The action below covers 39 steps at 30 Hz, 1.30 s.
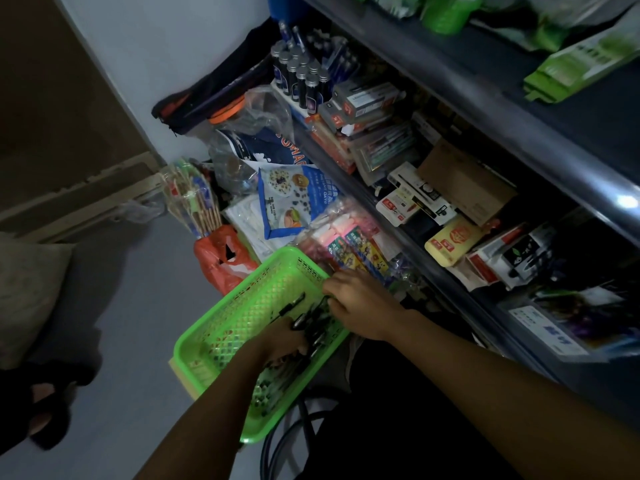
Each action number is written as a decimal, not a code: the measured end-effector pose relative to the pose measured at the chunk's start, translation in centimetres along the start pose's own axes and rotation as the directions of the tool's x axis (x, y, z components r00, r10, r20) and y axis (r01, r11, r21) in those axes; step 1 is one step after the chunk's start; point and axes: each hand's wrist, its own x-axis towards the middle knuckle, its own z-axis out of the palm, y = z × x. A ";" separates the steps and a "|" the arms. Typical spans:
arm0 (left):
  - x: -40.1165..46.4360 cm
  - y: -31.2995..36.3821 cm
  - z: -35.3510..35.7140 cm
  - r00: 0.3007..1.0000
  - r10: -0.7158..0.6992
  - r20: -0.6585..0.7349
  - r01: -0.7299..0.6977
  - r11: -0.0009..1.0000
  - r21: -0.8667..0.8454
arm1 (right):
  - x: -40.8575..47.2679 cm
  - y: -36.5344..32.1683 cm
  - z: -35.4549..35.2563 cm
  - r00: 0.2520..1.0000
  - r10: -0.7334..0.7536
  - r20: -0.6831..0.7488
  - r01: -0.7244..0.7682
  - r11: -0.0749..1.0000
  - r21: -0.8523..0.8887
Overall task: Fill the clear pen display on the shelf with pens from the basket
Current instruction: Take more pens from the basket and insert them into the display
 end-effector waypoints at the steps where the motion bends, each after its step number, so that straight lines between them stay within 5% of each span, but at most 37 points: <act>1: -0.2 0.3 -0.4 0.998 -0.036 0.060 0.039 0.998 -0.052 | 0.0 0.0 -0.1 1.000 0.000 -0.002 0.000 1.000 -0.001; 5: -0.9 0.8 -1.9 0.942 -0.063 0.331 0.106 0.988 -0.115 | -0.1 0.1 -0.2 1.000 0.001 -0.002 -0.001 1.000 -0.001; 8: -0.9 0.8 -2.5 0.921 -0.079 0.381 0.127 0.987 -0.102 | -0.2 0.2 -0.2 1.000 -0.007 -0.005 0.007 1.000 -0.005; 13: 0.0 2.0 -1.0 0.997 -0.057 0.046 0.046 0.976 0.211 | -0.2 0.3 -0.1 1.000 -0.010 -0.019 0.010 1.000 -0.021; 21: 0.7 3.3 1.7 0.982 0.042 -0.183 0.067 0.831 0.552 | -0.3 0.5 0.3 1.000 -0.018 -0.019 0.017 1.000 -0.021; 39: -2.0 3.8 -2.8 0.960 0.198 -0.200 -0.061 0.841 0.538 | -0.9 0.4 -2.5 1.000 0.009 0.006 -0.008 0.994 -0.111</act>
